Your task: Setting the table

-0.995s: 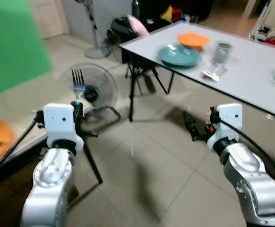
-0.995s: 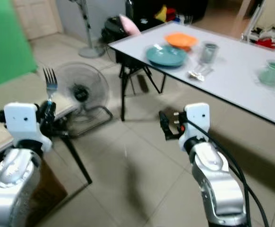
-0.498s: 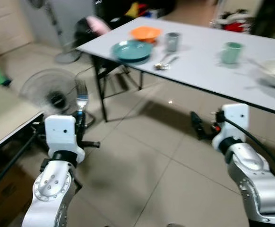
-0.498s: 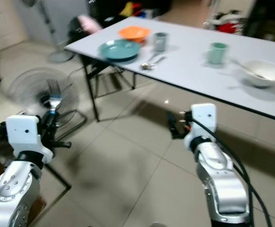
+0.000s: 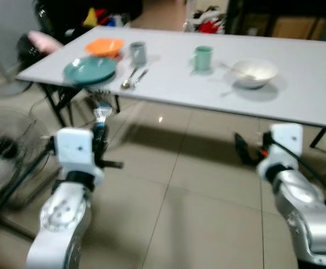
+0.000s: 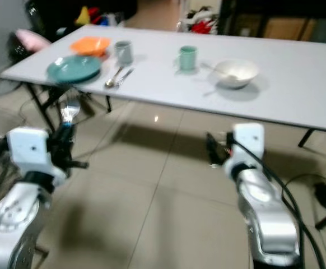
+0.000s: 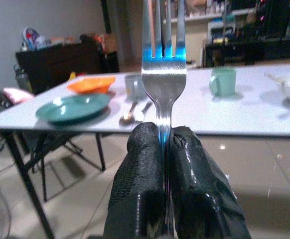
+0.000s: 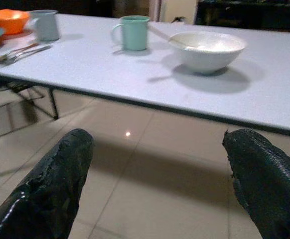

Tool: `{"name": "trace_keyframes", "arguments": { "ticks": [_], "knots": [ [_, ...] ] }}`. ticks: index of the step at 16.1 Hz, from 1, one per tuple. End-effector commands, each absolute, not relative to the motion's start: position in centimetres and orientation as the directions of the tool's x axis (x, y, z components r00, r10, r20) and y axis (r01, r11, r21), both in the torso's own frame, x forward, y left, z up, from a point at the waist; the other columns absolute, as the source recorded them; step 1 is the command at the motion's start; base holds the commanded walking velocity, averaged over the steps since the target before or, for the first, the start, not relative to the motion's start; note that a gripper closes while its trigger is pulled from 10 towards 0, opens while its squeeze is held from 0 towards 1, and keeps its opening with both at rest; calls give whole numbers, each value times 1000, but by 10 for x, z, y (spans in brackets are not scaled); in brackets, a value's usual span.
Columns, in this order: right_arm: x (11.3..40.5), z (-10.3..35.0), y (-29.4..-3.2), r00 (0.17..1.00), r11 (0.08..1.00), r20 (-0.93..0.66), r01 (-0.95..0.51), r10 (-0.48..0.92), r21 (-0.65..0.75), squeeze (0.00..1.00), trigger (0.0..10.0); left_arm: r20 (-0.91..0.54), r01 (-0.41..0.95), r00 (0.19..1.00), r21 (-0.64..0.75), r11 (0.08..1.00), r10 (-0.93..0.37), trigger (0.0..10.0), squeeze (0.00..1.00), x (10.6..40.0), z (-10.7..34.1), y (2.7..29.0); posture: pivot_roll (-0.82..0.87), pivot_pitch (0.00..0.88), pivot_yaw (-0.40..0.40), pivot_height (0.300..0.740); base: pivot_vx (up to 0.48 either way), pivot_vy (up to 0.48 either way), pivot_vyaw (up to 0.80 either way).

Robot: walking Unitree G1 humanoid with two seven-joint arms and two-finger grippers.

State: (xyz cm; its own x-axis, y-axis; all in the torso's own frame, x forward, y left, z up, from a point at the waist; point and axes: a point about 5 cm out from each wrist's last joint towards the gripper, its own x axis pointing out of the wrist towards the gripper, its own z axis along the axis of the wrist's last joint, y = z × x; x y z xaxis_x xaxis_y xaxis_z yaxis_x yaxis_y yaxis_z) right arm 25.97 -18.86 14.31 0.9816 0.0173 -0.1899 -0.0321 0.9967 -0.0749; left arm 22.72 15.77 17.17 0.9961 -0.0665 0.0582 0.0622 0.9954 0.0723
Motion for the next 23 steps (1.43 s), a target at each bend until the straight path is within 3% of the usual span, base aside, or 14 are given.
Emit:
{"name": "trace_keyframes", "arguments": {
  "ticks": [1, 10, 16, 23],
  "knots": [
    [263, 150, -178, 985, 996, -163, -66, 56, -55, 0, 10000, 57, 33, 998, 92, 995, -38, 10000, 0, 227, 172, 166, -92, 0, 65, 740, 319, 0, -800],
    [265, 152, -178, 988, 997, -148, -57, 50, -47, 0, 10000, 70, 95, 992, 95, 991, -102, 10000, 0, 240, 177, 161, -97, 0, 75, 740, 357, 0, -800],
    [262, 160, -155, 959, 965, -115, -261, 259, 4, 0, 10000, 62, 87, 994, 116, 989, -95, 10000, 0, 256, 182, 173, -102, 0, 80, 740, 366, 0, 0],
    [260, 161, -147, 927, 935, -118, -355, 355, 17, 0, 10000, 32, 110, 993, 145, 983, -115, 10000, 0, 265, 183, 181, -103, 0, 79, 740, 365, 0, 0]
  ]
}}
